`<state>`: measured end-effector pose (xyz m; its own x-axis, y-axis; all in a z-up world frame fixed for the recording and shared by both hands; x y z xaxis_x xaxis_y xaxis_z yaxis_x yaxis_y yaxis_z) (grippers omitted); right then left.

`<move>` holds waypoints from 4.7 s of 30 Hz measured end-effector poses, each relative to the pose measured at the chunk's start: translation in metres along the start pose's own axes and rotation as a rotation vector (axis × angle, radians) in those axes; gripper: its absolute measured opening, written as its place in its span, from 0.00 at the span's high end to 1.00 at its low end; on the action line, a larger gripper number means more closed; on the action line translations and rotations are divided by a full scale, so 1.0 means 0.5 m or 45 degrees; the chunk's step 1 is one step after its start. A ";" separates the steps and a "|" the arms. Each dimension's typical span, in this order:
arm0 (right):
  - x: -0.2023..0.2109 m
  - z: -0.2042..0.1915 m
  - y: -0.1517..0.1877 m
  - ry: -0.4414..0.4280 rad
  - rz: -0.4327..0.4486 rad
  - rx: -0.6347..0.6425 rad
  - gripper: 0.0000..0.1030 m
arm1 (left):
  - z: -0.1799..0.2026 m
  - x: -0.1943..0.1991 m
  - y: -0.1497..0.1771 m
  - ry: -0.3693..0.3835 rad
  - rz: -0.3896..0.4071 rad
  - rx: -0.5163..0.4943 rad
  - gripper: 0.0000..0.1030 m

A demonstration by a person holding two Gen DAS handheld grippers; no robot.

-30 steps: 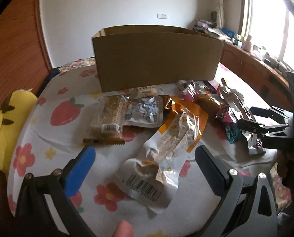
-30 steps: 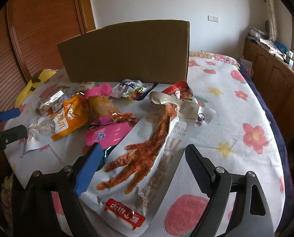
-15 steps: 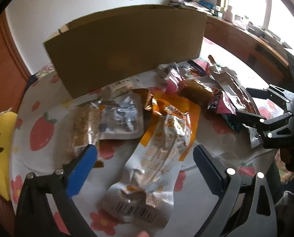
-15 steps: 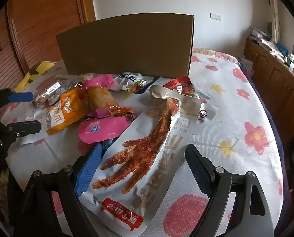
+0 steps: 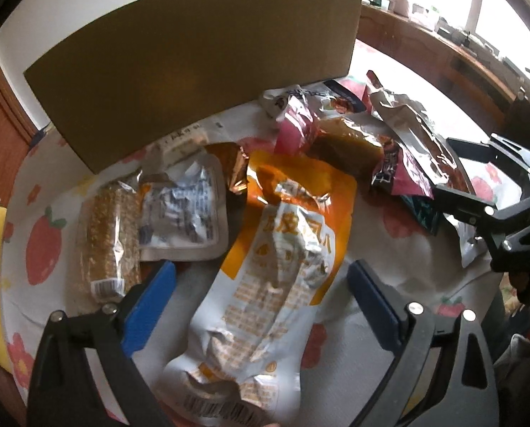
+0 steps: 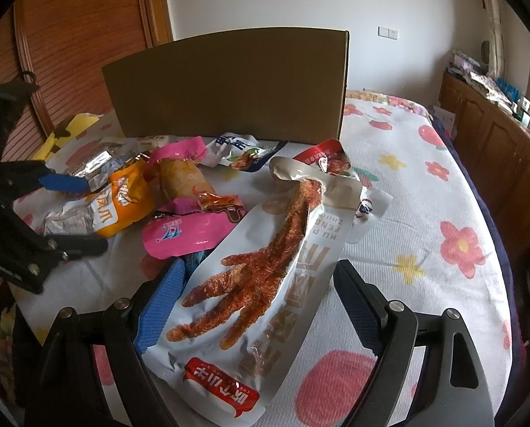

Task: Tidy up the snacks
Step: 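Lower the left gripper onto the orange-and-white bag while the right gripper approaches the chicken-feet pouch, then close the left gripper on the orange bag while the right gripper grasps the chicken-feet pouch, then carry both packets over the box and open both grippers to drop them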

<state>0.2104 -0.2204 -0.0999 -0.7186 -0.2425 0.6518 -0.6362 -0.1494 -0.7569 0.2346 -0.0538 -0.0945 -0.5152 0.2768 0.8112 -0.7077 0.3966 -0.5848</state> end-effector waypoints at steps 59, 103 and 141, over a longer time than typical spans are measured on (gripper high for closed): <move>0.014 0.041 0.006 0.027 -0.047 -0.075 0.35 | -0.001 0.058 0.033 0.095 0.162 0.012 0.58; 0.100 0.027 -0.022 -0.055 0.084 -0.036 1.00 | 0.019 0.156 0.083 0.111 0.323 0.065 0.61; 0.167 0.000 -0.351 0.003 0.358 0.318 1.00 | -0.137 0.284 -0.236 0.014 0.689 0.122 0.61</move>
<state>0.2622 -0.2143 0.0875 -0.8561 -0.3052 0.4170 -0.3261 -0.3068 -0.8941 0.2781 -0.0013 0.0902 -0.8134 0.4281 0.3938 -0.3840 0.1133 -0.9164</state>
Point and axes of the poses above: each gripper's, at about its wrist camera, not at the fingertips, and x roughly against the way its jaws point, z to its right, y to its underside, the point moved 1 cm from there along -x, roughly the way its jaws point, and after that the axes turned 6 degrees about z, right-handed, at the moved point
